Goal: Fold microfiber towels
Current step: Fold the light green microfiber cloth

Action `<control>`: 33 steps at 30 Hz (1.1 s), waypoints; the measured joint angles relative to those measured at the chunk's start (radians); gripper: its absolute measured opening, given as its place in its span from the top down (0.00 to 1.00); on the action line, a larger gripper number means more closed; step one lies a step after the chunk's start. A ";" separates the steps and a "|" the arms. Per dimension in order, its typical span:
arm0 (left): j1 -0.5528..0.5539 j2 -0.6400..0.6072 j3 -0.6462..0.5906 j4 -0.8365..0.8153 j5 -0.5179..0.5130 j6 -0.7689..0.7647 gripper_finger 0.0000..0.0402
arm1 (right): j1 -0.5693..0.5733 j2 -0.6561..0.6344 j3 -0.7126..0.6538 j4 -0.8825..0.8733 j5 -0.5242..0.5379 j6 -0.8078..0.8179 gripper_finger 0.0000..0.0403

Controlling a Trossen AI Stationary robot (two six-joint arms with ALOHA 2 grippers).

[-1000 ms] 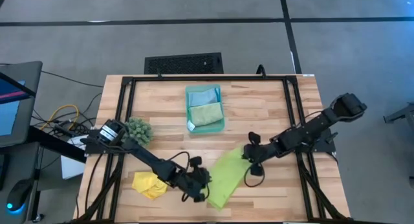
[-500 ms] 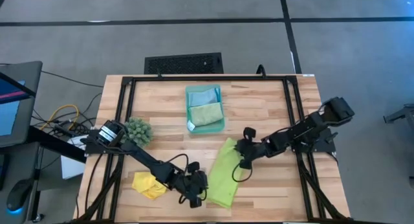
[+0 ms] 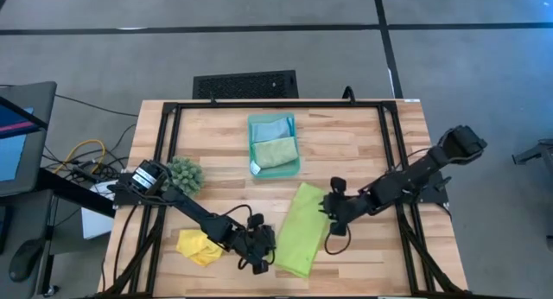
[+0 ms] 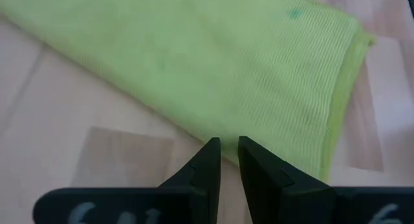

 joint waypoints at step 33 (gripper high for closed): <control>0.344 0.000 -0.004 0.036 -0.186 0.265 0.88 | -0.034 0.238 0.043 0.280 0.182 -0.239 0.96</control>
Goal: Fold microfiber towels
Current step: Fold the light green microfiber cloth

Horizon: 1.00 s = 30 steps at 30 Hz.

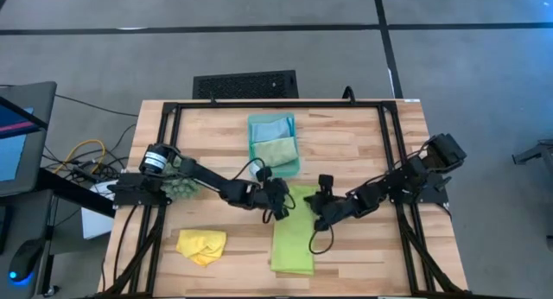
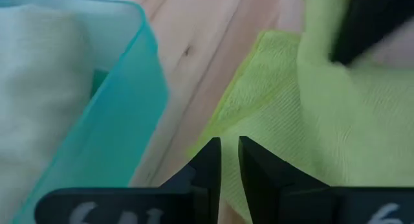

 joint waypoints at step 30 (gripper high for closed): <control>-0.019 0.068 -0.001 0.041 -0.124 0.040 0.88 | -0.077 -0.160 -0.003 -0.364 -0.148 0.436 0.58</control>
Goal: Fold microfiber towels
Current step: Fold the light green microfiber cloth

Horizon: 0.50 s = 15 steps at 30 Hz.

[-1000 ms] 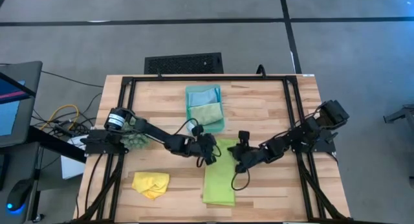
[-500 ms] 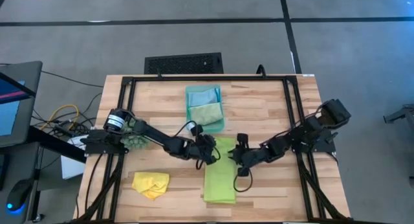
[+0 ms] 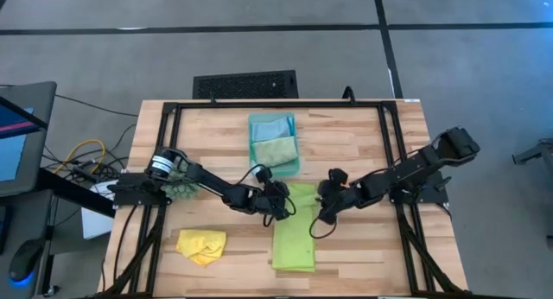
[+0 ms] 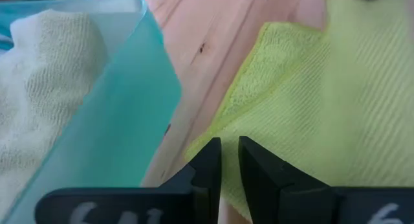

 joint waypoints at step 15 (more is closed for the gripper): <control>-0.027 0.011 -0.001 -0.022 -0.008 -0.002 0.88 | 0.005 0.027 0.003 -0.095 0.114 -0.058 0.72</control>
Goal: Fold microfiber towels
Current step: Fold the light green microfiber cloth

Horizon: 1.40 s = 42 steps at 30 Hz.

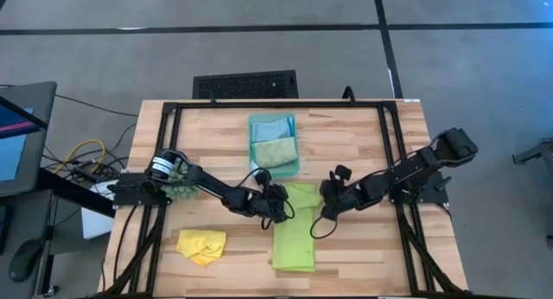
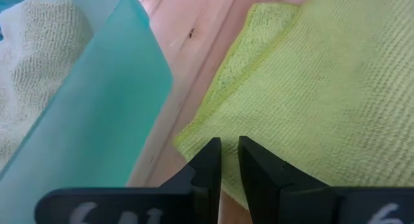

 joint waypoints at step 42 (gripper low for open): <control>-0.097 -0.031 0.145 -0.319 -0.357 -0.042 0.88 | -0.126 -0.003 -0.033 0.265 -0.043 -0.367 0.95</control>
